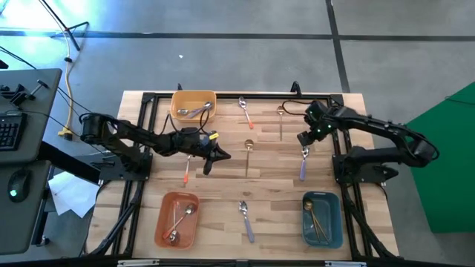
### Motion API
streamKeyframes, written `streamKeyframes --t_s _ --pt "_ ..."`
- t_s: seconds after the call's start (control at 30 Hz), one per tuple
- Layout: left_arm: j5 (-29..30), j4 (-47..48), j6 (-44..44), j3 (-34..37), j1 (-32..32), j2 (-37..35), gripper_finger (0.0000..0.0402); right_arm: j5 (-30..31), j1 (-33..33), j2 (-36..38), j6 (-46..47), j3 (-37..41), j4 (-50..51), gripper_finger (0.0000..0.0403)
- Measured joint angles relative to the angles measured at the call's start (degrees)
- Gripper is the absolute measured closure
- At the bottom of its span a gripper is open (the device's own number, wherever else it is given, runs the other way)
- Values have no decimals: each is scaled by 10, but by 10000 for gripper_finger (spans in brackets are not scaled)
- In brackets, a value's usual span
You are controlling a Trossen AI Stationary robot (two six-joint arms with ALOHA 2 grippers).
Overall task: Sort silverware by color (type)
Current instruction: Put the purple spoon into the yellow bin
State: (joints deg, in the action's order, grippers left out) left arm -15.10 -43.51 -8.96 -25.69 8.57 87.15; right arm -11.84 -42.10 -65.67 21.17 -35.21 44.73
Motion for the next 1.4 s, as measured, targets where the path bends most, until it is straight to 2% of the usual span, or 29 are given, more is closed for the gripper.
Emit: streamKeyframes --t_s 0.23,0.57,0.83,1.03,1.2,1.4 --pt "-32 -1 5 0 4 0 401 0 30 -23 54 -4 7 224" --pt "-29 -1 -18 0 -10 0 401 2 121 -22 147 -4 45 224" --pt "-27 -17 -24 0 -19 0 401 42 219 -22 240 -4 80 242" --pt "-27 -36 -40 0 -19 0 401 48 299 -22 319 -5 90 253" --pt "-27 -36 -43 0 -19 0 401 61 357 -22 373 -53 124 245" --pt "-27 -35 -43 0 -19 0 401 139 404 -22 413 -129 161 221"
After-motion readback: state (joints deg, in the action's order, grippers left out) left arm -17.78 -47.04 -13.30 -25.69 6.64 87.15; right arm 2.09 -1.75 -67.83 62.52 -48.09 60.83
